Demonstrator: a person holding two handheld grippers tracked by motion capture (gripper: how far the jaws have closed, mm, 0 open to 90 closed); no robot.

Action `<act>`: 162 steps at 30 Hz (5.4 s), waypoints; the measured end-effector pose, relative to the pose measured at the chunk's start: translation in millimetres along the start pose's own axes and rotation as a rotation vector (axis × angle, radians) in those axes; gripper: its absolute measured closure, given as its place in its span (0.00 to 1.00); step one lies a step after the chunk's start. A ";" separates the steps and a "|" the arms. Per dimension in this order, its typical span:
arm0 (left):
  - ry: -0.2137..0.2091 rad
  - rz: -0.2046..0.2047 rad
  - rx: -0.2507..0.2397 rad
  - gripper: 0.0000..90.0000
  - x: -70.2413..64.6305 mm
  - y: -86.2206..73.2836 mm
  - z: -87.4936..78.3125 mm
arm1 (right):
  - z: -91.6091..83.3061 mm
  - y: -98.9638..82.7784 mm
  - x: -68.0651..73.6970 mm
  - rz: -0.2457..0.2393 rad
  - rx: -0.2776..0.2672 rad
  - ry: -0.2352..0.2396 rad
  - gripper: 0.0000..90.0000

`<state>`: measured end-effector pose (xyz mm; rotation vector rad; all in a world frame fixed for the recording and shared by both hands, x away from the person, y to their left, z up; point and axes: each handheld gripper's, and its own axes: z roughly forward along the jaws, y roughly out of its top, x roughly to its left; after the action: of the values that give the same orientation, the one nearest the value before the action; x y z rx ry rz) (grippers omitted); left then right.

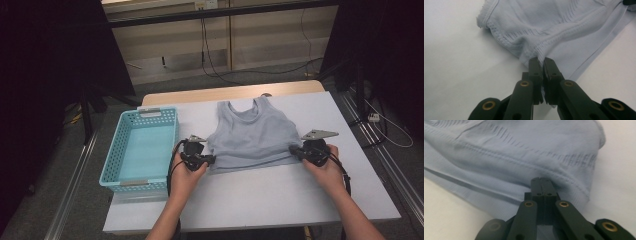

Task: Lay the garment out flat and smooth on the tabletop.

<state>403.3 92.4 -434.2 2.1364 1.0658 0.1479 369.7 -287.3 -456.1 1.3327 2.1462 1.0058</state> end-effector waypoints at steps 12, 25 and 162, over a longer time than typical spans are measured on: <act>-0.007 -0.021 0.026 0.88 1.7 -6.0 2.1 | -7.7 -6.1 -5.1 -0.001 0.003 0.001 0.87; -0.009 -0.033 -0.003 0.47 -4.3 -8.2 -5.6 | -22.2 -22.9 -22.4 0.136 0.039 -0.023 0.71; -0.098 0.025 -0.059 0.13 -4.0 13.1 -25.4 | -23.9 4.7 107.3 -0.079 -0.126 0.248 0.11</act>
<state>399.0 98.6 -406.4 2.0830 0.9671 0.0839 307.9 -198.9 -434.5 1.1055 2.2498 1.3094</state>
